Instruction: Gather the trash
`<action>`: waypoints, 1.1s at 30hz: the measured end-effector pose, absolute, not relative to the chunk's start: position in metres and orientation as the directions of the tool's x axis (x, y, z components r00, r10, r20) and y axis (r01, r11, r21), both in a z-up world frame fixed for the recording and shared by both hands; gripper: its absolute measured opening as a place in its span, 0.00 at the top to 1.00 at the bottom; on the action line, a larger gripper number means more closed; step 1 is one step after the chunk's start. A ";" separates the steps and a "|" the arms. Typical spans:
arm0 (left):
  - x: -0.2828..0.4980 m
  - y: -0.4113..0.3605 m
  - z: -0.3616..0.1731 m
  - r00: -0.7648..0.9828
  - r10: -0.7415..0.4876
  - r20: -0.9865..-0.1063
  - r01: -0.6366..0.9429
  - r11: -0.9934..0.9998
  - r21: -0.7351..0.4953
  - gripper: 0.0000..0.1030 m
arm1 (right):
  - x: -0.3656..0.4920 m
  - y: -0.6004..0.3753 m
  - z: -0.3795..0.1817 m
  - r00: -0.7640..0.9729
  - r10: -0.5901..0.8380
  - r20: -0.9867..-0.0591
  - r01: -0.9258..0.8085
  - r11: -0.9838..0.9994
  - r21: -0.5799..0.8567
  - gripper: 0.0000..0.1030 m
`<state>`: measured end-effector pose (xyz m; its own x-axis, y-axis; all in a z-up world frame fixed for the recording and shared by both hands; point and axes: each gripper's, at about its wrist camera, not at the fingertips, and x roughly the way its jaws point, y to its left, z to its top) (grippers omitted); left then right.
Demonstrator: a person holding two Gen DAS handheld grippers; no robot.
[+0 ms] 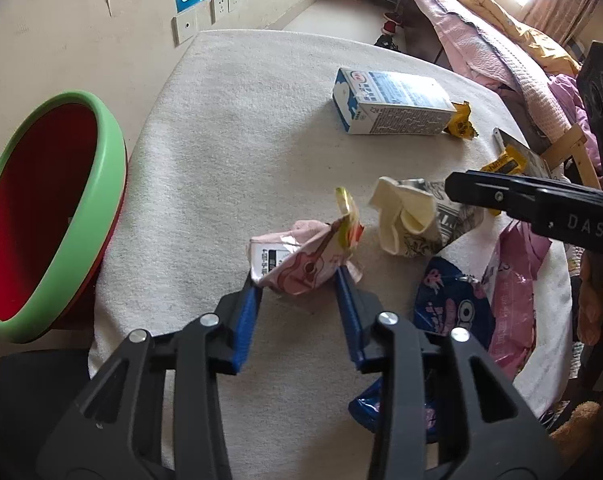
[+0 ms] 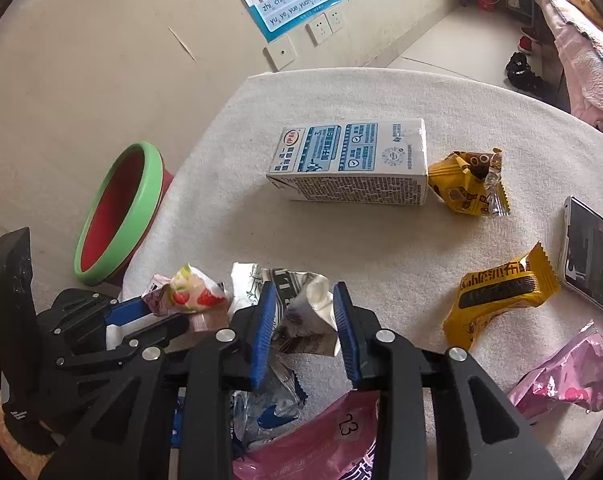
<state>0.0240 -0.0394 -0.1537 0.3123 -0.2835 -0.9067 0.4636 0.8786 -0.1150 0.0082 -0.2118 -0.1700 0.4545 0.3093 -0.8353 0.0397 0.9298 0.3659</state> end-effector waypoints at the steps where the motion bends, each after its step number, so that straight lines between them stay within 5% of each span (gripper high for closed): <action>1: 0.025 -0.038 -0.154 0.313 -0.282 -0.907 0.455 0.883 -0.118 0.65 | 0.008 -0.211 -0.170 0.456 0.308 -0.835 0.039 0.931 0.364 0.53; 9: 0.030 -0.028 -0.157 0.308 -0.277 -0.910 0.417 0.899 -0.132 0.64 | 0.011 -0.209 -0.178 0.426 0.318 -0.847 0.045 0.928 0.371 0.40; 16: 0.030 -0.032 -0.157 0.305 -0.295 -0.905 0.433 0.890 -0.144 0.40 | 0.011 -0.203 -0.180 0.410 0.332 -0.850 0.021 0.928 0.373 0.40; 20: 0.031 -0.038 -0.159 0.298 -0.302 -0.905 0.447 0.883 -0.147 0.37 | 0.011 -0.200 -0.180 0.406 0.340 -0.848 0.016 0.925 0.379 0.42; 27: 0.033 -0.039 -0.165 0.285 -0.294 -0.912 0.446 0.883 -0.145 0.47 | 0.012 -0.198 -0.176 0.421 0.345 -0.839 0.006 0.924 0.382 0.51; 29: 0.033 -0.038 -0.165 0.288 -0.299 -0.910 0.441 0.884 -0.152 0.48 | 0.011 -0.199 -0.174 0.427 0.338 -0.839 0.004 0.927 0.376 0.71; 33: 0.032 -0.037 -0.162 0.308 -0.297 -0.904 0.439 0.887 -0.142 0.54 | 0.011 -0.201 -0.174 0.429 0.346 -0.834 -0.001 0.924 0.382 0.81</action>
<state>0.0323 -0.0367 -0.1618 0.3081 -0.2974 -0.9037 0.4392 0.8871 -0.1422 0.0113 -0.2006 -0.1738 0.4290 0.3458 -0.8345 -0.0011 0.9240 0.3824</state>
